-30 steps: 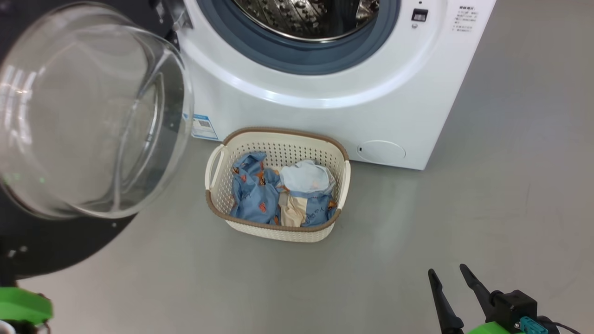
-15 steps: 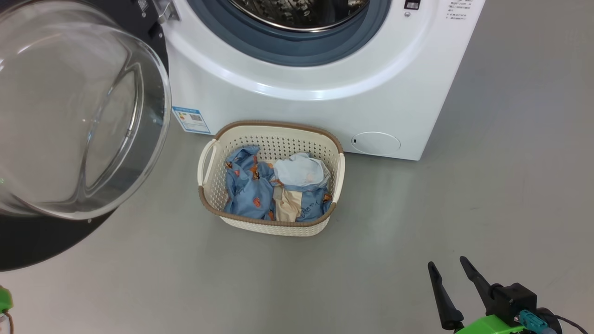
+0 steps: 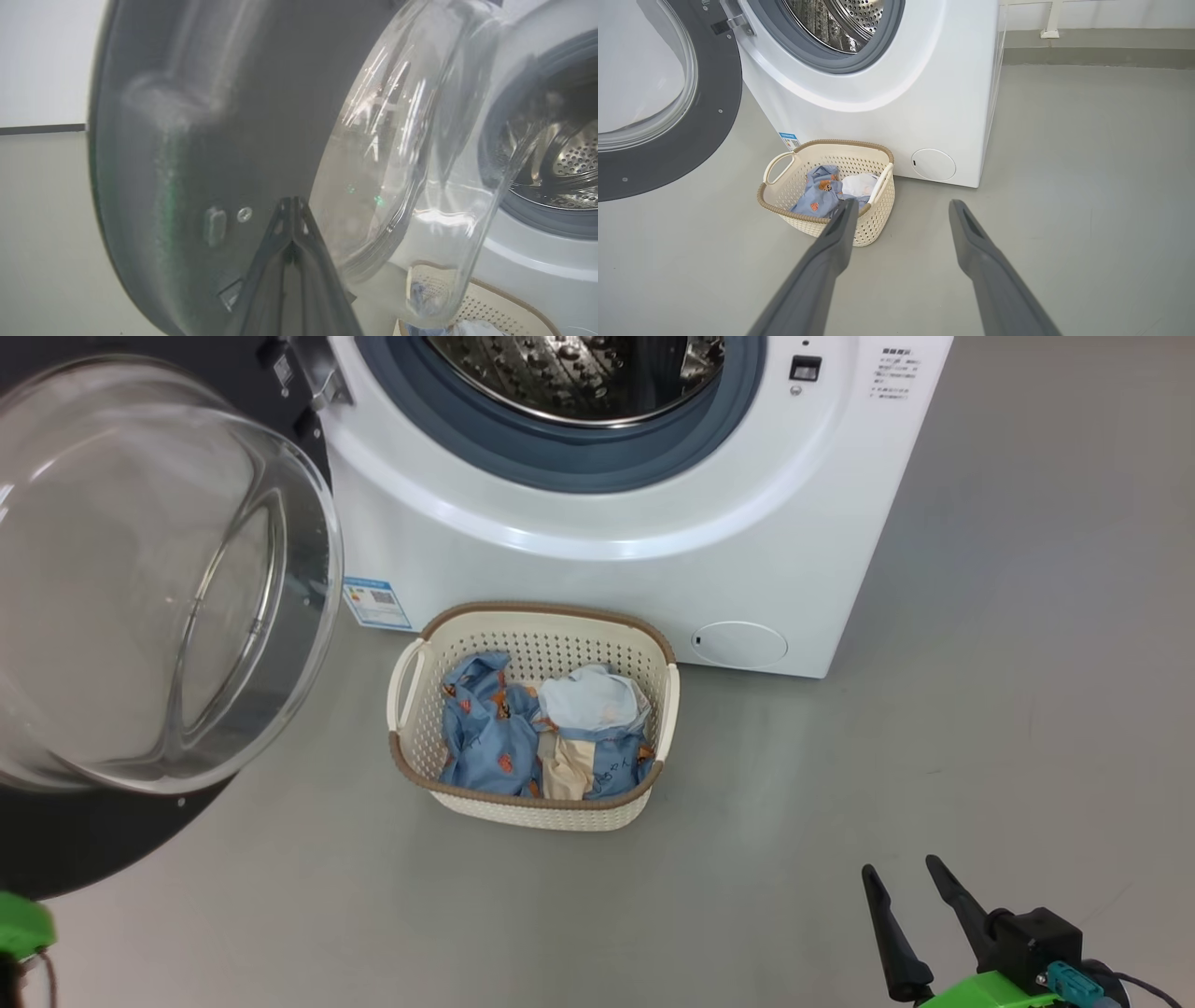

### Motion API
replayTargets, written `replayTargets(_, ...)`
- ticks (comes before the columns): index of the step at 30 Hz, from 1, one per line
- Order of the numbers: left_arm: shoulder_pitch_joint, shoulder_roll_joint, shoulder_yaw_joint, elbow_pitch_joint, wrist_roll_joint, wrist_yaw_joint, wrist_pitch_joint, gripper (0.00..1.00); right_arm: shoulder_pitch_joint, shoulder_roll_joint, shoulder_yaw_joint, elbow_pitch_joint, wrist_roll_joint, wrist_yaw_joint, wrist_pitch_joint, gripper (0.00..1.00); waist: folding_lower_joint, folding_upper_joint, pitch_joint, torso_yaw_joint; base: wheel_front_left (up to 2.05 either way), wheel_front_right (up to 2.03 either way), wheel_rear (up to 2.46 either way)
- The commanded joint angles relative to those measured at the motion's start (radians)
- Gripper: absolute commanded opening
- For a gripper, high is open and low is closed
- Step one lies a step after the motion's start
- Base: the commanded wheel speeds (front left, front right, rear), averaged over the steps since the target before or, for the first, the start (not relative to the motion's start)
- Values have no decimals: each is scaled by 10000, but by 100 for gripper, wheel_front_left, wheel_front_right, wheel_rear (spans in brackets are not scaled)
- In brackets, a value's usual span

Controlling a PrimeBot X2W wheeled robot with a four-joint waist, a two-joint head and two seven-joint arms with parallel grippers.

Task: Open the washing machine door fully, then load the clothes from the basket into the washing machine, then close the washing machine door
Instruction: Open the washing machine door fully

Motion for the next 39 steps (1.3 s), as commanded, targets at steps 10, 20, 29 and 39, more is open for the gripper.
replayTargets(10,195,-62,164,-1709,521,-293,-76,0,-23,-37,412,-192,385,16,-125,100,0,0,-416,-377,0,0,0)
replayTargets(20,739,-572,-324,-3546,626,-381,-41,0,66,-37,505,-312,623,16,-143,100,0,0,-830,-912,0,0,0)
replayTargets(29,1652,-976,-851,-4722,726,-355,232,100,231,-37,490,-743,597,16,-145,100,0,0,-1059,-1453,0,0,0)
replayTargets(39,2699,-1287,-1342,-4769,974,-339,168,100,311,-37,559,-1505,614,16,-146,100,0,0,-1133,-2122,0,0,0)
